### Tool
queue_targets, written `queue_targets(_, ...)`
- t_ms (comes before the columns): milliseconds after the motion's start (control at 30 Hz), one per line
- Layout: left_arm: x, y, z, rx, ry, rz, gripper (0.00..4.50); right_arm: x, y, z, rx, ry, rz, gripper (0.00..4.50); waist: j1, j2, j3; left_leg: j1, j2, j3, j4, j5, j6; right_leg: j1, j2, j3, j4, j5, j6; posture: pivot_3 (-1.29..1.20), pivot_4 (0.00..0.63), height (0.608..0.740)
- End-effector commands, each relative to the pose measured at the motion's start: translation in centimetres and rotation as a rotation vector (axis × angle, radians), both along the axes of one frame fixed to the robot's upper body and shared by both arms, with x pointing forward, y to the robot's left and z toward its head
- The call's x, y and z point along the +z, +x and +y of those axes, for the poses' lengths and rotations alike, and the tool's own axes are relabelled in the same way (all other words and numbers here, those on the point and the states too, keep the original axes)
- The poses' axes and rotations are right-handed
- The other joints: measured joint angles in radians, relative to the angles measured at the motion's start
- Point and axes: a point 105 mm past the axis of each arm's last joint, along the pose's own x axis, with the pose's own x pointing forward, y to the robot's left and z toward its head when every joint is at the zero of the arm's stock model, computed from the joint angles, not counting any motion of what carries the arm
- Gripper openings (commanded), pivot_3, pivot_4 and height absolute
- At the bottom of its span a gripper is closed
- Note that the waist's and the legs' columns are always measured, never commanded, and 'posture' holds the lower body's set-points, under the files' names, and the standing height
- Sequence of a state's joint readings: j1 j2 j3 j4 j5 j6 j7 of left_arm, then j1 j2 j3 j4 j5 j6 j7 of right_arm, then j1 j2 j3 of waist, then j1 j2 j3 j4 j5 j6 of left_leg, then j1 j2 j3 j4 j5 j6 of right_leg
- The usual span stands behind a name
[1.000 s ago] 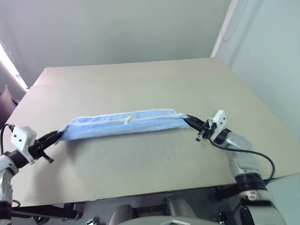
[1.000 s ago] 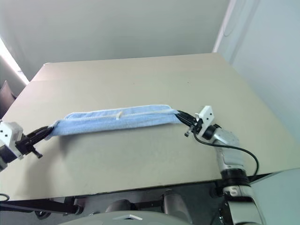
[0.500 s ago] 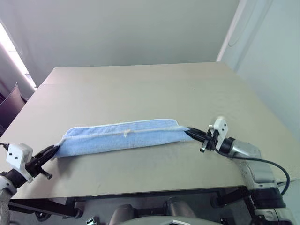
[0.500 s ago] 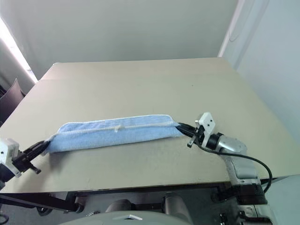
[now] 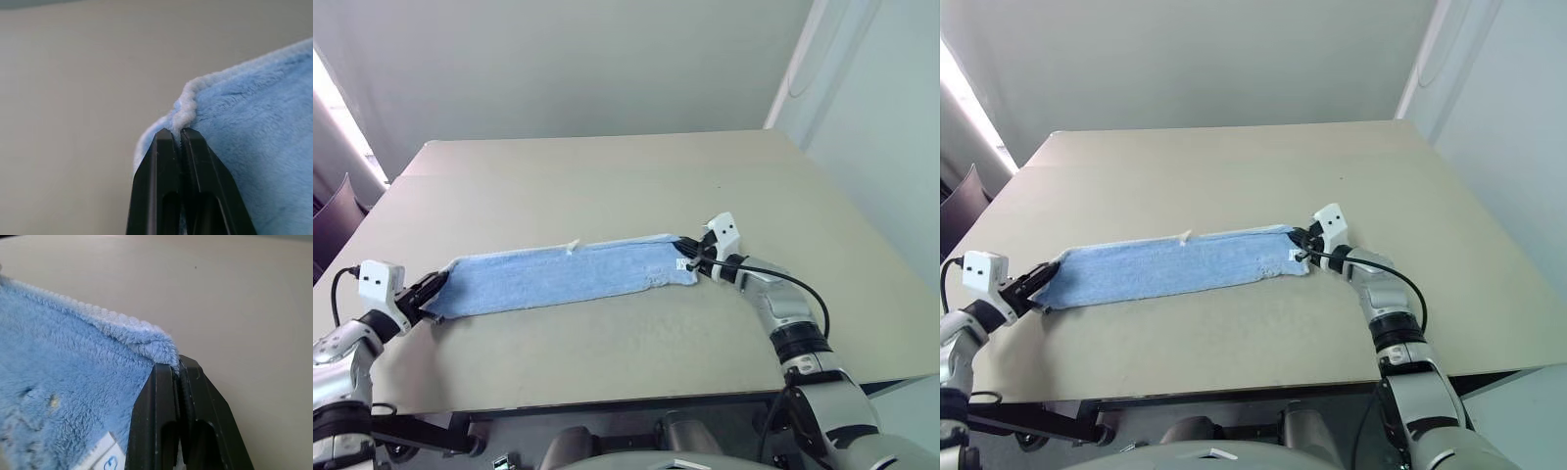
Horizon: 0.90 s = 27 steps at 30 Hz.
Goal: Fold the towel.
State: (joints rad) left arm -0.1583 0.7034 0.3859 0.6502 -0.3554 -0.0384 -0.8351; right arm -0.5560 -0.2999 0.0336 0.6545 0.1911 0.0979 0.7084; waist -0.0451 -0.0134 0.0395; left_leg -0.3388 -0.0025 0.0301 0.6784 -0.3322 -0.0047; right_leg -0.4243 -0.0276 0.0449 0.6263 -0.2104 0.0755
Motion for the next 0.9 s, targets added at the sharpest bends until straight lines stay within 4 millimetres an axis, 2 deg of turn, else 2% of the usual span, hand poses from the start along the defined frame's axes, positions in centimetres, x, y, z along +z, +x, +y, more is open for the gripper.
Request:
queue_targets(33, 0.6, 0.6, 0.6, 0.018, 0.017, -0.03, 0.27, 0.6, 1.2, -0.5, -0.049, -0.021, -0.033, 0.24, -0.001, 0.0, 0.0, 0.0, 0.0, 0.0, 0.0, 0.0, 0.0, 0.0, 0.0, 0.0, 0.0, 0.0, 0.0, 0.0, 0.0, 0.74)
queue_targets(133, 0.5, 0.9, 0.3, 0.013, -0.009, -0.041, 1.14, 0.5, 1.4, 0.1, -0.044, -0.007, -0.03, 1.07, -0.001, 0.0, 0.0, -0.001, 0.0, 0.0, 0.0, 0.0, 0.0, -0.001, -0.002, 0.0, 0.001, 0.0, 0.0, 0.0, 0.0, 0.74)
queue_targets(300, 1.3, 1.2, 1.2, 0.072, 0.009, -0.092, 2.91, 1.8, 2.1, 0.3, -0.064, 0.032, -0.073, 2.89, -0.002, 0.0, 0.0, 0.0, 0.001, -0.001, 0.0, 0.0, 0.0, -0.002, -0.003, 0.001, 0.004, 0.0, 0.0, 0.0, 0.0, 0.74)
queue_targets(400, 2.8, 1.0, 2.3, 0.118, 0.027, -0.141, 4.01, 4.5, 2.8, -0.9, -0.109, 0.162, -0.061, 3.97, -0.001, 0.0, 0.0, 0.0, 0.001, -0.001, 0.0, 0.0, 0.0, -0.002, -0.003, 0.001, 0.004, 0.0, 0.0, 0.0, 0.0, 0.74)
queue_targets(433, 3.6, 1.1, 2.9, 0.155, 0.045, -0.175, 4.03, 5.6, 3.0, -1.6, -0.118, 0.24, -0.02, 4.31, -0.001, 0.0, 0.0, -0.001, 0.001, -0.001, 0.0, 0.0, 0.0, -0.002, -0.003, 0.001, 0.004, 0.0, 0.0, 0.0, 0.0, 0.74)
queue_targets(533, 6.0, 0.8, 2.7, 0.154, 0.057, -0.258, 4.03, 7.1, 2.4, -3.4, -0.114, 0.38, 0.177, 4.31, 0.003, 0.0, 0.0, -0.002, 0.0, -0.002, 0.0, 0.0, 0.0, -0.003, -0.005, 0.0, 0.004, 0.0, 0.0, 0.0, 0.0, 0.74)
queue_targets(667, 8.0, -0.2, 0.0, 0.015, 0.037, -0.291, 4.03, 6.5, 0.6, -5.2, -0.074, 0.484, 0.469, 4.31, 0.002, 0.0, 0.0, -0.003, -0.001, -0.002, -0.002, 0.0, -0.001, -0.004, -0.009, -0.001, 0.001, -0.001, -0.003, 0.0, 0.0, 0.74)
queue_targets(733, 8.2, -0.7, -1.3, -0.043, 0.049, -0.279, 4.03, 6.3, -0.7, -5.5, -0.032, 0.546, 0.609, 4.31, 0.001, 0.0, 0.0, -0.003, -0.001, -0.002, -0.004, 0.0, -0.001, -0.004, -0.009, -0.001, 0.0, -0.002, -0.004, 0.0, 0.0, 0.74)
queue_targets(833, 8.1, -1.3, -3.3, -0.134, 0.03, -0.242, 4.03, 5.9, -3.9, -5.0, 0.118, 0.57, 0.833, 4.31, 0.0, 0.004, 0.002, -0.003, -0.001, -0.002, -0.005, 0.0, -0.001, -0.005, -0.008, -0.001, 0.0, -0.002, -0.004, 0.0, 0.0, 0.74)
queue_targets(900, 7.8, -1.6, -4.5, -0.186, 0.02, -0.214, 4.03, 4.8, -4.2, -5.4, 0.073, 0.547, 0.886, 4.31, -0.002, 0.004, 0.002, -0.003, 0.0, -0.001, -0.005, 0.0, 0.0, -0.005, -0.007, -0.001, 0.0, -0.002, -0.004, 0.0, 0.0, 0.74)
